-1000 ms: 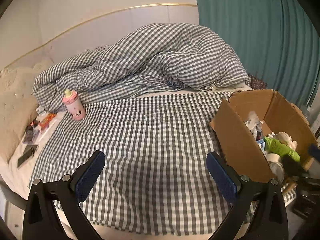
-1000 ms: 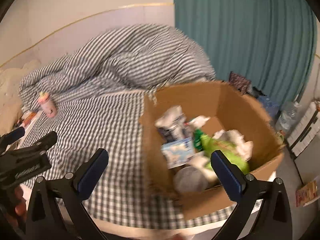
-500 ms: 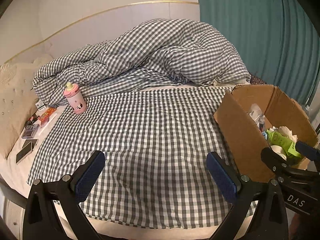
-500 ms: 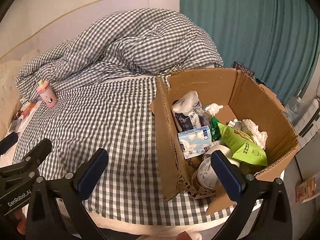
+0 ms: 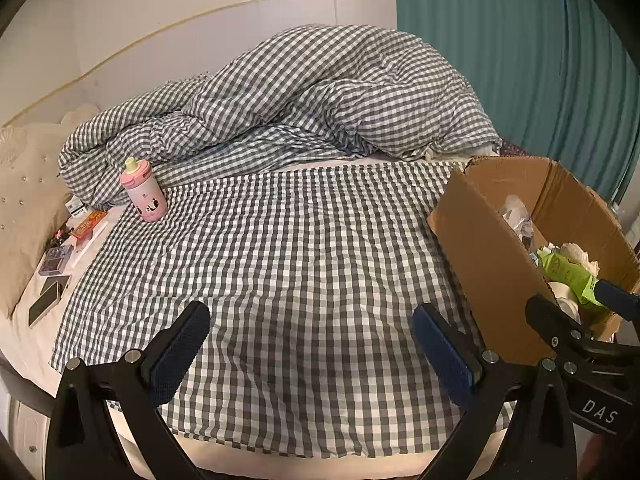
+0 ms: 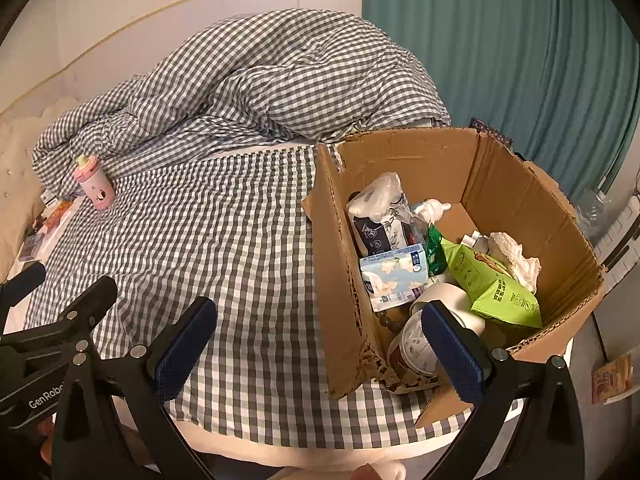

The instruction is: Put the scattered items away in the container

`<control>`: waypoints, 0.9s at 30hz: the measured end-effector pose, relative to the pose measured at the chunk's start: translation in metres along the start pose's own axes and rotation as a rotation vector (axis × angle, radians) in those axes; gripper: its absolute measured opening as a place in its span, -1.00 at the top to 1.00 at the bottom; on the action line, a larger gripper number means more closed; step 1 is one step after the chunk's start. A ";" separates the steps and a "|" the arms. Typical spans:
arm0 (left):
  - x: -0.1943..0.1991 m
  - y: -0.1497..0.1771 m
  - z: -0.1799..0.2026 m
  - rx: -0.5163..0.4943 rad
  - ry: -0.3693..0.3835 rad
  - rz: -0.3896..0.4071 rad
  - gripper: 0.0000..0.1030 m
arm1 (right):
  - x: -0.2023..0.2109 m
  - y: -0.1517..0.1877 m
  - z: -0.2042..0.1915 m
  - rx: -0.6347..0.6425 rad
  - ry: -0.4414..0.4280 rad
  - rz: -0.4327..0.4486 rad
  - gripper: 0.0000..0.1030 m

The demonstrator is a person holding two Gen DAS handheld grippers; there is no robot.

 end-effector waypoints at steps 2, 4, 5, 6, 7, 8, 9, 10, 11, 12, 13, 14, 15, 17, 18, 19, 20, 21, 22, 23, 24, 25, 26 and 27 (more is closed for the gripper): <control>-0.001 0.001 0.000 0.003 0.000 -0.004 -1.00 | -0.001 0.001 0.001 0.001 0.004 -0.001 -0.99; -0.002 0.001 -0.001 0.005 0.002 -0.007 -1.00 | -0.001 0.001 0.002 0.000 0.003 -0.002 -0.99; -0.002 0.002 -0.001 0.005 0.002 -0.007 -1.00 | -0.001 0.001 0.003 -0.002 0.005 -0.003 -0.99; -0.002 0.002 -0.002 0.004 0.000 -0.007 -1.00 | -0.002 0.002 0.004 -0.004 0.007 -0.004 -0.99; -0.002 0.002 -0.001 0.002 -0.001 -0.005 -1.00 | -0.002 0.002 0.004 -0.005 0.007 -0.005 -0.99; -0.002 0.001 -0.001 0.001 -0.001 -0.004 -1.00 | -0.002 0.002 0.005 -0.005 0.007 -0.005 -0.99; -0.002 0.001 -0.002 0.000 0.002 -0.003 -1.00 | -0.002 0.002 0.005 -0.007 0.007 -0.005 -0.99; -0.001 0.001 -0.001 -0.002 0.004 -0.002 -1.00 | -0.002 0.003 0.006 -0.009 0.008 -0.005 -0.99; -0.001 0.001 -0.001 -0.004 0.004 -0.002 -1.00 | -0.001 0.003 0.006 -0.011 0.009 -0.005 -0.99; -0.001 0.002 0.000 -0.006 0.002 -0.001 -1.00 | -0.001 0.003 0.006 -0.013 0.009 -0.005 -0.99; -0.001 0.002 0.000 -0.007 0.002 -0.001 -1.00 | -0.001 0.002 0.007 -0.013 0.009 -0.005 -0.99; -0.001 0.002 0.000 -0.006 0.003 0.000 -1.00 | -0.002 0.003 0.007 -0.013 0.010 -0.005 -0.99; -0.001 0.002 0.000 -0.005 0.003 -0.001 -1.00 | -0.002 0.003 0.007 -0.013 0.011 -0.006 -0.99; -0.002 0.002 0.000 -0.003 -0.002 -0.005 -1.00 | -0.002 0.003 0.008 -0.013 0.009 -0.008 -0.99; -0.003 0.002 -0.001 -0.003 -0.002 -0.006 -1.00 | -0.002 0.004 0.007 -0.014 0.009 -0.008 -0.99; -0.003 0.003 -0.001 -0.001 -0.001 -0.008 -1.00 | -0.002 0.005 0.007 -0.014 0.009 -0.008 -0.99; -0.004 0.003 -0.001 0.000 0.001 -0.010 -1.00 | -0.001 0.005 0.007 -0.014 0.009 -0.008 -0.99; -0.004 0.003 -0.002 0.000 -0.001 -0.011 -1.00 | -0.001 0.005 0.007 -0.014 0.008 -0.008 -0.99; -0.004 0.003 -0.002 -0.001 -0.006 -0.011 -1.00 | -0.002 0.006 0.007 -0.013 0.008 -0.010 -0.99; -0.004 0.003 -0.002 -0.003 -0.010 -0.009 -1.00 | -0.002 0.006 0.008 -0.012 0.009 -0.010 -0.99; -0.003 0.003 -0.002 -0.006 -0.012 -0.006 -1.00 | -0.002 0.007 0.008 -0.011 0.009 -0.008 -0.99; -0.004 0.003 -0.001 -0.007 -0.008 -0.007 -1.00 | -0.001 0.007 0.008 -0.012 0.008 -0.006 -0.99; -0.004 0.003 0.000 -0.009 0.002 -0.009 -1.00 | 0.000 0.007 0.008 -0.013 0.006 -0.005 -0.99; -0.003 0.003 0.001 -0.012 0.010 -0.009 -1.00 | 0.000 0.007 0.008 -0.013 0.007 -0.003 -0.99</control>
Point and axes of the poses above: each gripper's, at about its wrist camera, not at the fingertips, and x roughly against the way its jaws point, z to its right, y to its underside, the point moved 7 cm from there along -x, roughly the way its jaws point, and after that the axes turned 12 degrees about y, right-handed, at the moved point
